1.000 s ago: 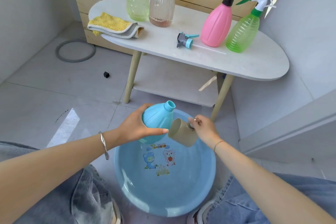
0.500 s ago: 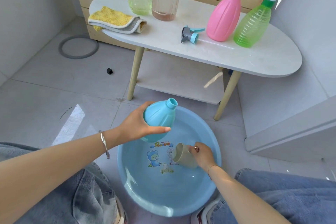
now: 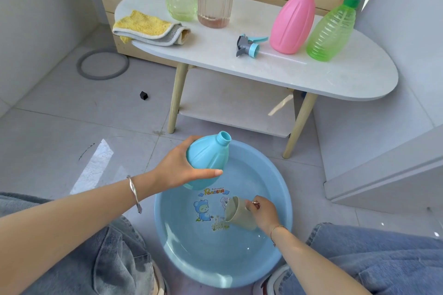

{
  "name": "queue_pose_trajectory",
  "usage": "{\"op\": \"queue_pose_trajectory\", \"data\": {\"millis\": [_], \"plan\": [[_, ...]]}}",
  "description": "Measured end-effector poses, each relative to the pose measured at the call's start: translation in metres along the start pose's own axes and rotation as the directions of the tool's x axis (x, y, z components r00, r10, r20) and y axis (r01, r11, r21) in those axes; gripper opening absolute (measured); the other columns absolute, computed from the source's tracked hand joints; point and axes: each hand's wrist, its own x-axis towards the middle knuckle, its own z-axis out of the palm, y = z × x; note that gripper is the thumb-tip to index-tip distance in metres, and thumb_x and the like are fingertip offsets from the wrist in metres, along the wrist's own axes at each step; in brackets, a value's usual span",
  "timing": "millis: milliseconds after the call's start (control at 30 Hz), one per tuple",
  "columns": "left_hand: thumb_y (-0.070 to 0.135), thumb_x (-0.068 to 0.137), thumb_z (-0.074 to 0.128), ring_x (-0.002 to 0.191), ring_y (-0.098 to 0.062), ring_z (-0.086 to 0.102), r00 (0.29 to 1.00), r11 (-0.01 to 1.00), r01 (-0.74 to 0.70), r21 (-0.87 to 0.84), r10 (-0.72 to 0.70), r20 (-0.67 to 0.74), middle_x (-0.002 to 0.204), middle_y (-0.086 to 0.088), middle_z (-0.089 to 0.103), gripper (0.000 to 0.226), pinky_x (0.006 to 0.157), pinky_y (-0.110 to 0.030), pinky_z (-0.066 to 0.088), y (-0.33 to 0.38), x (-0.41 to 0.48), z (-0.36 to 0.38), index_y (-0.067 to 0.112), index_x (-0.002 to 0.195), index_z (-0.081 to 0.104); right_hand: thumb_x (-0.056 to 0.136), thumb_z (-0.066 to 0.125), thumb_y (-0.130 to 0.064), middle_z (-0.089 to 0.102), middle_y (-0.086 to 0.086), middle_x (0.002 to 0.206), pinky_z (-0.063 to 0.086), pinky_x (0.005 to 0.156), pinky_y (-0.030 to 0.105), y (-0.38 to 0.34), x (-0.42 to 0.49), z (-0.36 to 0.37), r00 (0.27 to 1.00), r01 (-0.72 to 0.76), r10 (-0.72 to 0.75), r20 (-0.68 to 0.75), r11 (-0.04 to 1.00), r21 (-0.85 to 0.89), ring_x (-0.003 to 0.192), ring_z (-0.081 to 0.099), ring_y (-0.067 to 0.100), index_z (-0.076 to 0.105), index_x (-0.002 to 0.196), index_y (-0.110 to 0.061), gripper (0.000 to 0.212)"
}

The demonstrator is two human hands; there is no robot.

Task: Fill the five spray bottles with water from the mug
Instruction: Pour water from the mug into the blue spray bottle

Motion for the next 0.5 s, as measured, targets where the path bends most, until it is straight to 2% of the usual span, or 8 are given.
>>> {"op": "queue_pose_trajectory", "data": {"millis": [100, 267, 400, 500], "plan": [[0.055, 0.054, 0.09, 0.099, 0.001, 0.062, 1.0, 1.0, -0.001, 0.007, 0.001, -0.007, 0.11, 0.017, 0.063, 0.077, 0.076, -0.018, 0.054, 0.0, 0.001, -0.001, 0.046, 0.117, 0.048, 0.092, 0.057, -0.025, 0.031, -0.002, 0.062, 0.021, 0.052, 0.028, -0.001, -0.003, 0.003, 1.0, -0.004, 0.004, 0.009, 1.0, -0.003, 0.058, 0.027, 0.015, 0.032, 0.063, -0.015, 0.04], [0.047, 0.059, 0.089, 0.098, 0.001, 0.062, 0.999, 1.0, 0.005, -0.009, -0.005, -0.034, 0.108, 0.019, 0.061, 0.078, 0.076, -0.017, 0.053, 0.005, 0.003, -0.003, 0.039, 0.125, 0.048, 0.089, 0.059, -0.018, 0.034, 0.001, 0.06, 0.024, 0.053, 0.029, -0.009, -0.01, -0.005, 0.996, -0.085, 0.089, -0.01, 0.975, 0.206, 0.059, 0.03, 0.017, 0.033, 0.06, -0.015, 0.039], [0.046, 0.06, 0.088, 0.098, 0.0, 0.062, 0.998, 1.0, 0.002, -0.021, -0.003, -0.057, 0.109, 0.018, 0.062, 0.079, 0.077, -0.02, 0.054, 0.01, 0.005, -0.004, 0.037, 0.128, 0.048, 0.084, 0.063, -0.013, 0.031, -0.005, 0.051, 0.021, 0.046, 0.02, -0.025, -0.012, -0.029, 0.996, -0.069, 0.084, -0.033, 0.943, 0.325, 0.053, 0.028, 0.012, 0.035, 0.055, -0.015, 0.04], [0.045, 0.062, 0.089, 0.098, 0.0, 0.063, 0.998, 0.999, -0.008, -0.046, 0.005, -0.07, 0.11, 0.018, 0.062, 0.077, 0.074, -0.018, 0.053, 0.013, 0.005, -0.006, 0.038, 0.127, 0.049, 0.071, 0.064, -0.031, 0.036, 0.005, 0.063, 0.022, 0.054, 0.029, -0.044, -0.016, -0.051, 0.995, -0.043, 0.076, -0.067, 0.917, 0.397, 0.063, 0.032, 0.016, 0.051, 0.063, -0.011, 0.026]]}}
